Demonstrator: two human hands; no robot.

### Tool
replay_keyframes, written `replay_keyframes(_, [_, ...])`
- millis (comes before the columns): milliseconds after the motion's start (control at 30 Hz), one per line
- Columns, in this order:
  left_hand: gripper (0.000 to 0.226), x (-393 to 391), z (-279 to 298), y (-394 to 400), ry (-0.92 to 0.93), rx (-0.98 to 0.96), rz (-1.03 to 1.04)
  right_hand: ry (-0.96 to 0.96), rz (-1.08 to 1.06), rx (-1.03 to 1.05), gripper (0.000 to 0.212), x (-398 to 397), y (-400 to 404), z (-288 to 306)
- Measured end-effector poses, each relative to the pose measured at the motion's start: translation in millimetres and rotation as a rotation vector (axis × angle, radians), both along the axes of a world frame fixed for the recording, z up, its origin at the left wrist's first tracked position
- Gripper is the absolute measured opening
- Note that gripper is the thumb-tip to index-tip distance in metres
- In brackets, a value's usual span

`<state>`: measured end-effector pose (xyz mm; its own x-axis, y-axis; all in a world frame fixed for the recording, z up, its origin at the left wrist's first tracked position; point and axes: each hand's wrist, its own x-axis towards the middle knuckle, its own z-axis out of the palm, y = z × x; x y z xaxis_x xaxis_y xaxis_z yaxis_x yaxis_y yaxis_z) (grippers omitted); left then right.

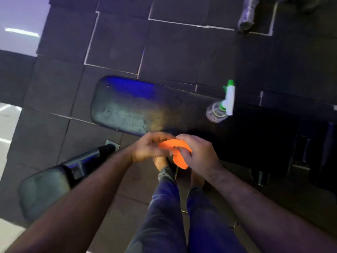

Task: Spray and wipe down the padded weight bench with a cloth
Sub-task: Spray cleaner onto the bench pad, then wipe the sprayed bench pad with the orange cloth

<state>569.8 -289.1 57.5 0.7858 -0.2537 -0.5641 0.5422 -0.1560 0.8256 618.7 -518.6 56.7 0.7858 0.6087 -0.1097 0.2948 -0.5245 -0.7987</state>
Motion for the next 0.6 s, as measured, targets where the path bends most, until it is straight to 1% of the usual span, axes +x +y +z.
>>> replay_keyframes(67, [0.025,-21,2,28,0.008,0.084,0.040,0.031,0.042,0.012,0.034,3,32,1])
replay_keyframes(133, [0.017,-35,4,54,0.000,0.146,0.145,0.049,0.105,0.007,0.037,7,67,-1])
replay_keyframes(200, [0.004,-45,7,79,0.020,0.152,0.303,0.043,0.147,-0.007,0.040,14,102,-8])
replay_keyframes(267, [0.009,-53,4,106,0.025,0.189,0.472,0.022,0.178,-0.052,0.043,25,134,-18])
replay_keyframes(333, [0.015,-59,-3,136,0.031,0.361,0.627,-0.022,0.185,-0.136,0.045,38,160,-31])
replay_keyframes(400, [0.030,-58,-13,164,0.032,0.558,0.744,-0.097,0.171,-0.243,0.047,50,177,-45])
replay_keyframes(467, [0.031,-51,-18,187,-0.022,0.723,0.830,-0.169,0.156,-0.346,0.050,60,187,-58])
replay_keyframes(533, [0.026,-43,-23,200,-0.096,0.833,0.859,-0.226,0.154,-0.428,0.054,67,191,-71])
replay_keyframes(567, [0.032,-38,-28,201,-0.122,0.894,0.820,-0.250,0.163,-0.471,0.056,69,192,-78])
replay_keyframes(600, [0.040,-33,-35,199,-0.135,0.971,0.730,-0.267,0.178,-0.514,0.060,70,191,-84])
